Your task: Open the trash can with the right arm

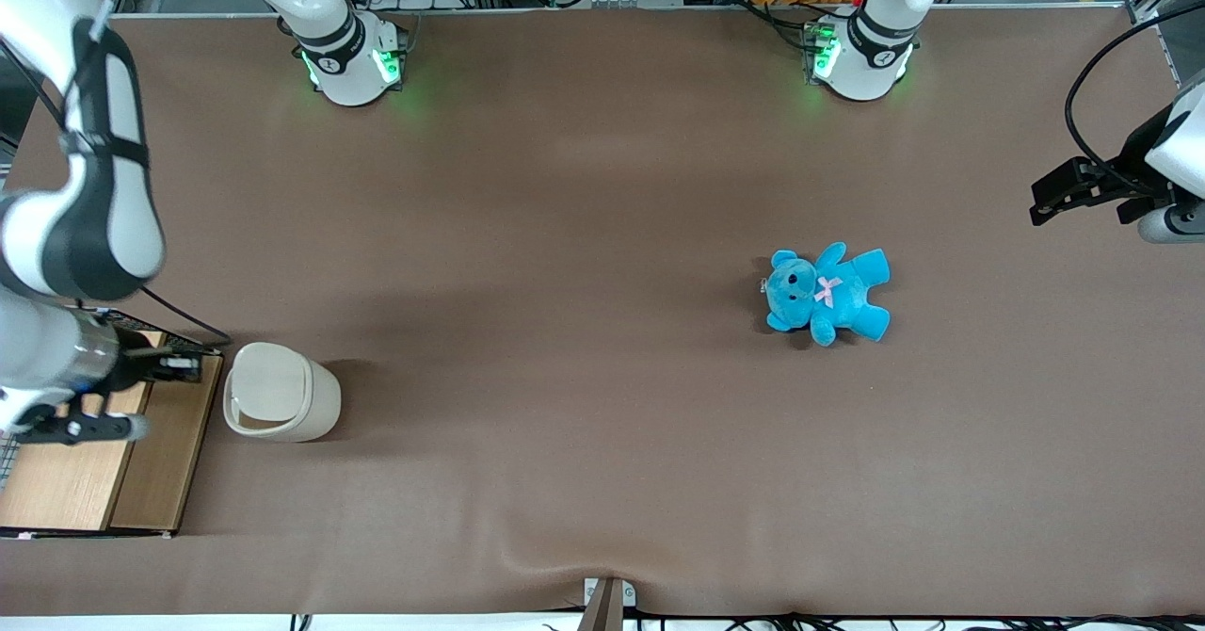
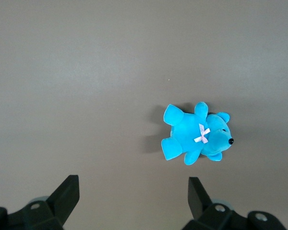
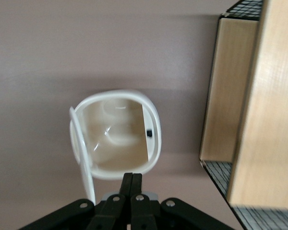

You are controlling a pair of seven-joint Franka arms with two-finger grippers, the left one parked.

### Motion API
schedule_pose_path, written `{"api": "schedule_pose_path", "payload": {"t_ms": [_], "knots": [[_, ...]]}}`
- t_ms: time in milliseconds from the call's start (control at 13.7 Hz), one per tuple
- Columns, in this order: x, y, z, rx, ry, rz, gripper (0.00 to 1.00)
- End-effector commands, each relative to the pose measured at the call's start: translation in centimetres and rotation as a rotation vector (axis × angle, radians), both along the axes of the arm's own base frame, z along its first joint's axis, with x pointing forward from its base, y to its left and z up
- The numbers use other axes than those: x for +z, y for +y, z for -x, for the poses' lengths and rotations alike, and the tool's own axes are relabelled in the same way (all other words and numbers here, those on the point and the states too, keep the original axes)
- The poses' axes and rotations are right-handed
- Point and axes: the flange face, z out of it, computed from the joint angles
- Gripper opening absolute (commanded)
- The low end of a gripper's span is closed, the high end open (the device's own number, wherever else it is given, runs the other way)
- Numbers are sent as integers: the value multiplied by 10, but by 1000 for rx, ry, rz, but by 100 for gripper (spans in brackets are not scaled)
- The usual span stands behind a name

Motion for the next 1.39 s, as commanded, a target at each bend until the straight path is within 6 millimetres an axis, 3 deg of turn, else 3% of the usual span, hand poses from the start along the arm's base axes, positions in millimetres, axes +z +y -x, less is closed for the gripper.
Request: {"api": "schedule_pose_path", "payload": {"t_ms": [0, 73, 438, 729, 1094, 1312], "knots": [[51, -4, 29, 0, 22, 5, 64], [67, -8, 37, -16, 15, 2, 100], [145, -10, 80, -45, -3, 0, 100], [200, -2, 126, -72, -5, -15, 100], [224, -6, 179, -114, 4, -15, 100], [222, -5, 177, -130, 19, -2, 100]]}}
